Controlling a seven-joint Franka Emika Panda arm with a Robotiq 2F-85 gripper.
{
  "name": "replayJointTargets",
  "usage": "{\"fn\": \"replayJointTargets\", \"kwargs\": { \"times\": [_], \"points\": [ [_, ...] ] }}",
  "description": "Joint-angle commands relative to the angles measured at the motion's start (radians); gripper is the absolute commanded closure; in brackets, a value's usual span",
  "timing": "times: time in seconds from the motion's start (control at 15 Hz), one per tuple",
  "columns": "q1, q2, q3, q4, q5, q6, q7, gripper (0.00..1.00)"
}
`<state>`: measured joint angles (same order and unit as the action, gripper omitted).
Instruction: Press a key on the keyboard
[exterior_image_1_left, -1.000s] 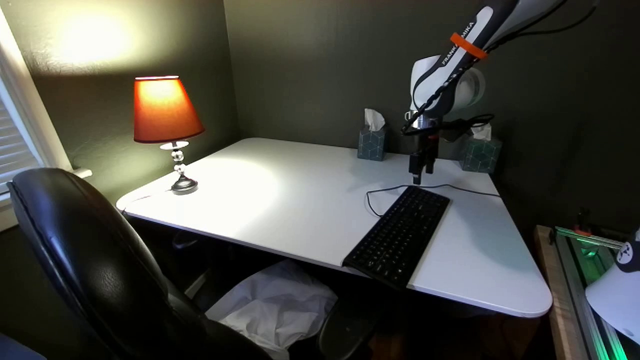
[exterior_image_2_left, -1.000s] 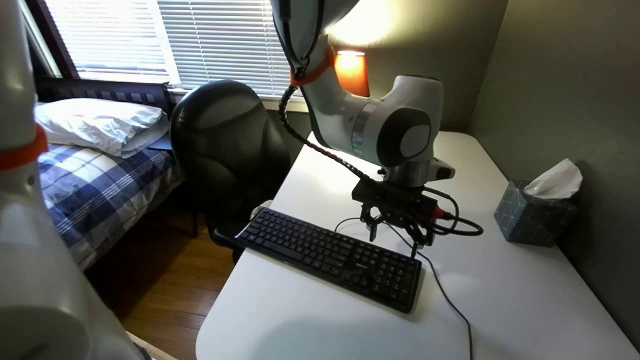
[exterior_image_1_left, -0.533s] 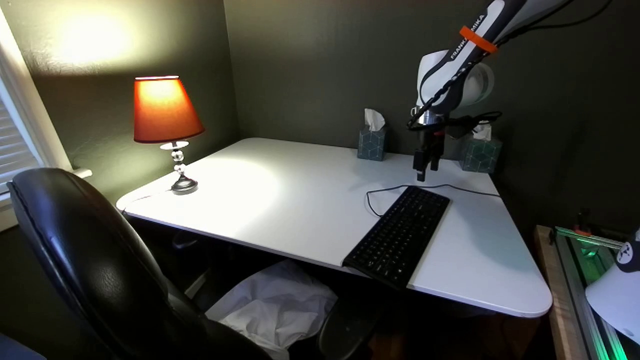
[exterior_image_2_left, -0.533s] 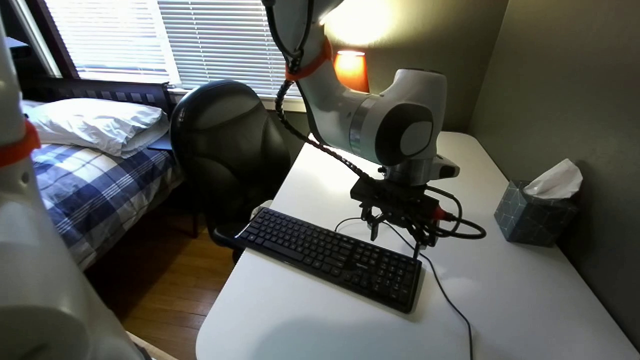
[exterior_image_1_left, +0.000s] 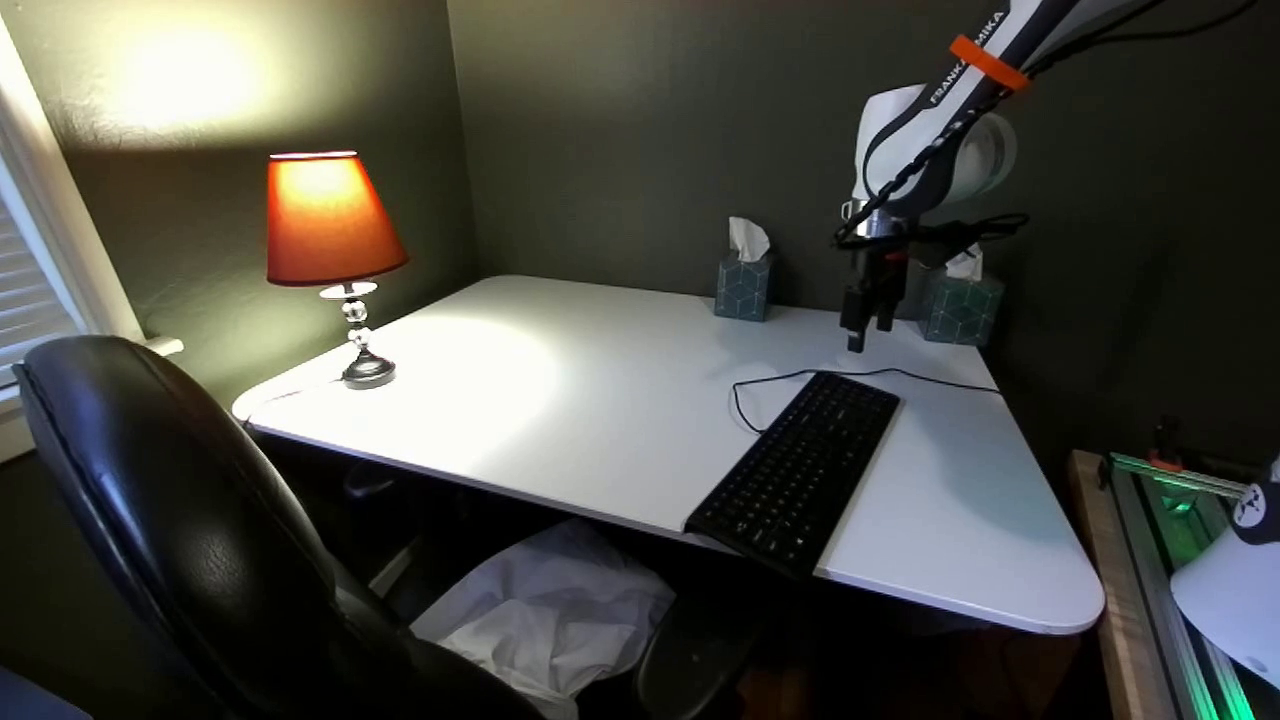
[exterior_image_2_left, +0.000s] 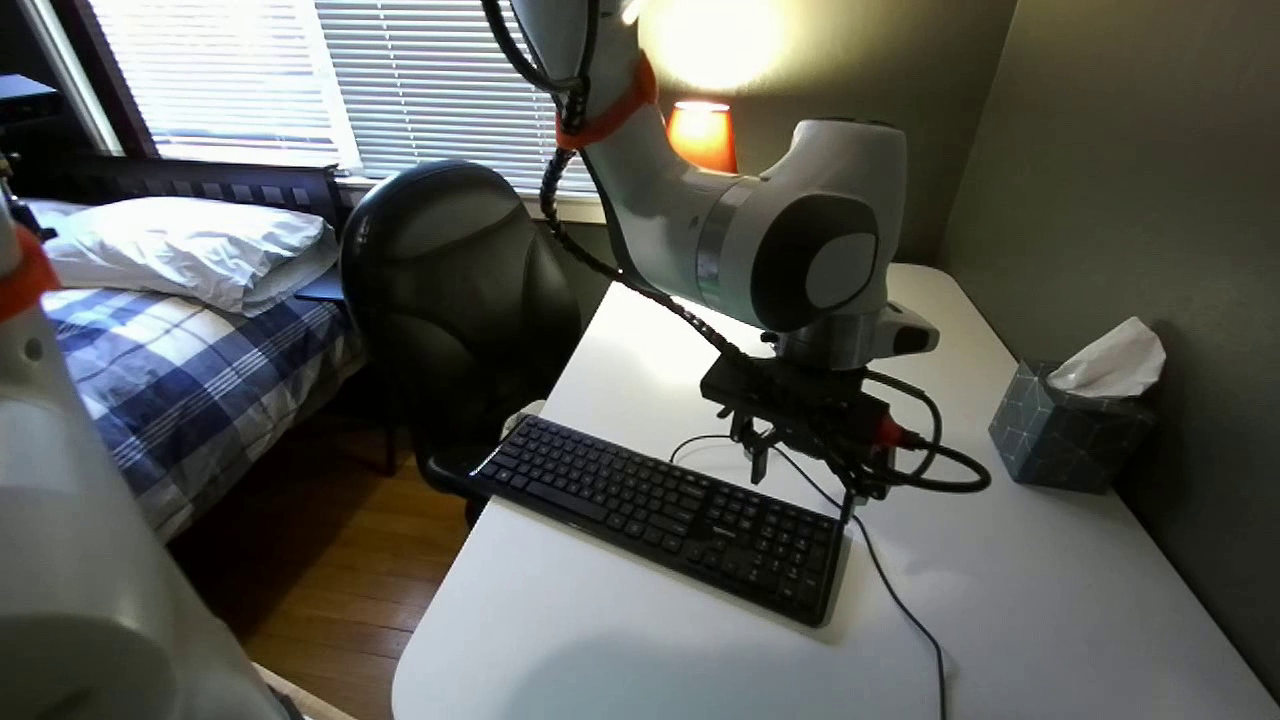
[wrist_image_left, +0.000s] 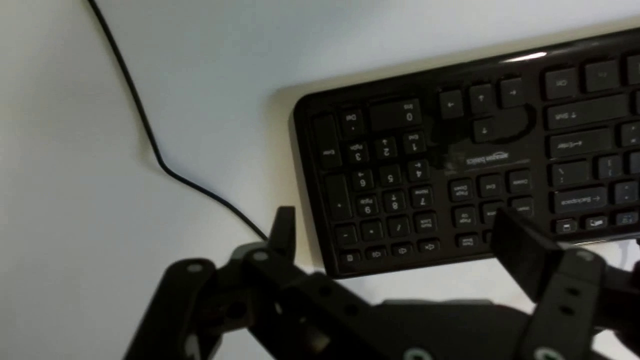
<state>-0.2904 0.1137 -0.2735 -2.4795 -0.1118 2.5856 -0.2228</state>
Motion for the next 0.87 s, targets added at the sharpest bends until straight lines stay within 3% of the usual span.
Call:
{"fn": "replayJointTargets", "kwargs": {
  "times": [0.0,0.13,0.2,0.8],
  "points": [
    [-0.024,-0.093,-0.039,-0.076,-0.043,0.024,0.005,0.00],
    [-0.031,-0.128,-0.049,-0.088,-0.042,0.016,0.017,0.00],
    [-0.025,-0.067,-0.041,-0.037,-0.026,-0.002,0.002,0.00],
    [-0.029,-0.109,-0.047,-0.061,-0.026,-0.002,0.002,0.00]
  ]
}}
